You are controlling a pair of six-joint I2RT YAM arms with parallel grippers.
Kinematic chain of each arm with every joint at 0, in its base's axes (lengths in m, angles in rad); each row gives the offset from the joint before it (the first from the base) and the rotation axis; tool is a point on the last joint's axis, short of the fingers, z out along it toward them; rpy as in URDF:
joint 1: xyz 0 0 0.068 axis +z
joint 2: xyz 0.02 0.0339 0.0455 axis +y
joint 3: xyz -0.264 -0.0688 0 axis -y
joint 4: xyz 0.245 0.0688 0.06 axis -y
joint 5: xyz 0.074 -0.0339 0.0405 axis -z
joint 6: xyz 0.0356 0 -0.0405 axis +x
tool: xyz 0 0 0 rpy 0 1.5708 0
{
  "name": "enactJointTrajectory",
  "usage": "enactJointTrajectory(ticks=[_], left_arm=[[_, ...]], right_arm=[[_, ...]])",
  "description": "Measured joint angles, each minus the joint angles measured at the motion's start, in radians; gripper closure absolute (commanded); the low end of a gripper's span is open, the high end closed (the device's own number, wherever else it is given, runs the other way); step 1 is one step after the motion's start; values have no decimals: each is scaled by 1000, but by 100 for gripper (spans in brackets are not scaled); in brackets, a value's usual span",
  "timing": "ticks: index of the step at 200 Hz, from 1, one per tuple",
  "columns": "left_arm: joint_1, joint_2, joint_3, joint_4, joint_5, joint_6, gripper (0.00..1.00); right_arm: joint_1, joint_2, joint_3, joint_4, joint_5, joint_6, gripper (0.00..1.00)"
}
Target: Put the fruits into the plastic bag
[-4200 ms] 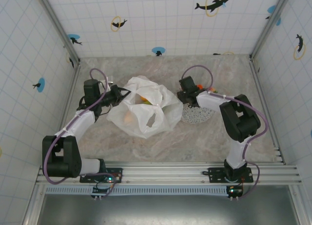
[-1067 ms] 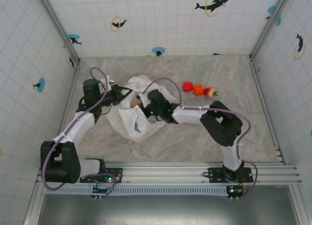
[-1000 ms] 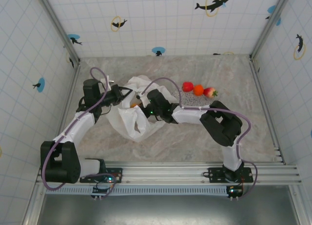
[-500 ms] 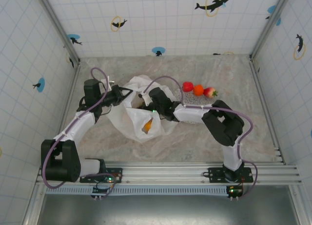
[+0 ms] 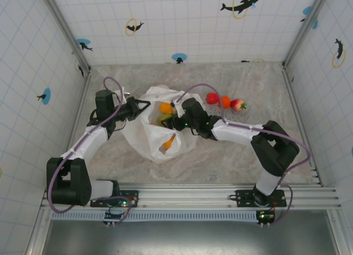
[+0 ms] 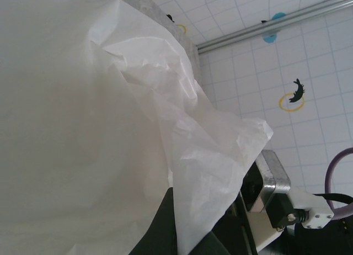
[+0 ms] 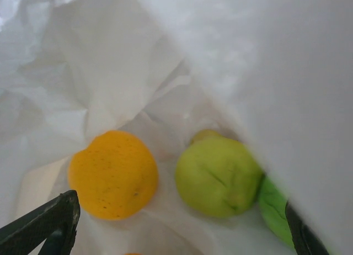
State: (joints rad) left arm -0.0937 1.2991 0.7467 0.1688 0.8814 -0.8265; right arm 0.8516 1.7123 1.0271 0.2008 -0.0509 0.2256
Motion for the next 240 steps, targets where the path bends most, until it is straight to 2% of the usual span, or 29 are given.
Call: enactJointTrajectory(ticks=[35,65,121,181,220,240], left_arm=[[0,3,0,0,0,10,100],[0,6,0,-4,-2,12,100],[0,18,0,-7,-3,14,100],[0,25,0,-9,-3,14,100],[0,26,0,-11,-3,14,100],[0,26,0,-12,-3,14,100]], right_arm=[[0,-75,-44,-38,114,-6,2],[-1,-130,-90,-43,142,-11,2],[-21,-268,-201,-68,5,-71,4],[-100,-469,-325,-160,-93,-143,4],[-177,-586,-380,-127,-27,-89,2],[-217,-626,-389,-112,53,-60,1]])
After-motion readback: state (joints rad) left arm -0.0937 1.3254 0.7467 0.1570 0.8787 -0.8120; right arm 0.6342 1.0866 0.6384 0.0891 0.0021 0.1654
